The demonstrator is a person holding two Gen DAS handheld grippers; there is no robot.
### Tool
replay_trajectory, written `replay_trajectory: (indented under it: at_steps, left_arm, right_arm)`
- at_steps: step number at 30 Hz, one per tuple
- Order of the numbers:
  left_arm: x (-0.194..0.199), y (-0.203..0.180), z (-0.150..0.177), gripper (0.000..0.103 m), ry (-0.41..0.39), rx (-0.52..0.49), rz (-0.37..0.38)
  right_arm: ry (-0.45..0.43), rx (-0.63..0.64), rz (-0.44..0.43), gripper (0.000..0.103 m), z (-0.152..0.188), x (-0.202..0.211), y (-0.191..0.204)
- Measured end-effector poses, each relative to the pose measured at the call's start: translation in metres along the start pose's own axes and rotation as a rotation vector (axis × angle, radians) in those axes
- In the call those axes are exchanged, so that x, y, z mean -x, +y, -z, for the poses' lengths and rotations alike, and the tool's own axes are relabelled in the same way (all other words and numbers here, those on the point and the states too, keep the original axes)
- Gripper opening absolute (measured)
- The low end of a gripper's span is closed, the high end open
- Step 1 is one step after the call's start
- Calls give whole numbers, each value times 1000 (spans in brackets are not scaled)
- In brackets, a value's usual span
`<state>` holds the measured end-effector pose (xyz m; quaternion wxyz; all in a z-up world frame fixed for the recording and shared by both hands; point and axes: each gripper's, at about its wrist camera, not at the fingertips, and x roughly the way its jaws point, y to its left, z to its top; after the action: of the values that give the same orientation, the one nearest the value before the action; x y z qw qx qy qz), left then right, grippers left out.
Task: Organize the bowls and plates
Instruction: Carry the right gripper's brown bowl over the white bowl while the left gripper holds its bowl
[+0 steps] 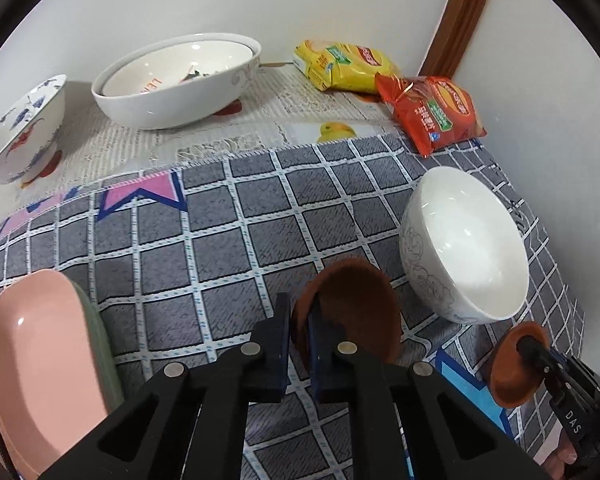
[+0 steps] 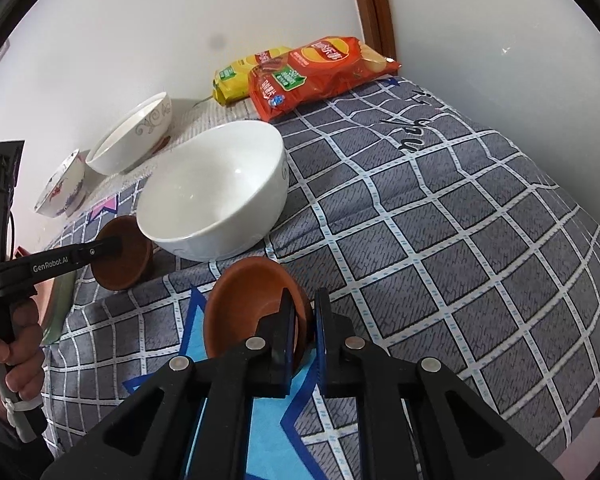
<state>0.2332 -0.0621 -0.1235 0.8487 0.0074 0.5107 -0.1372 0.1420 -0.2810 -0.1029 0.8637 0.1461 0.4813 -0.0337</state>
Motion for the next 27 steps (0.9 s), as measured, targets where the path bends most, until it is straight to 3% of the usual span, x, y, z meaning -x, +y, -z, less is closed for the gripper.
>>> replay_trajectory:
  at_steps: [15, 27]
  left_arm:
    - [63, 36, -16, 8, -101, 40, -54]
    - [61, 46, -36, 8, -125, 66, -50]
  right_arm:
    - [-129, 15, 5, 9, -31, 58, 13]
    - [-152, 37, -3, 9, -67, 55, 36]
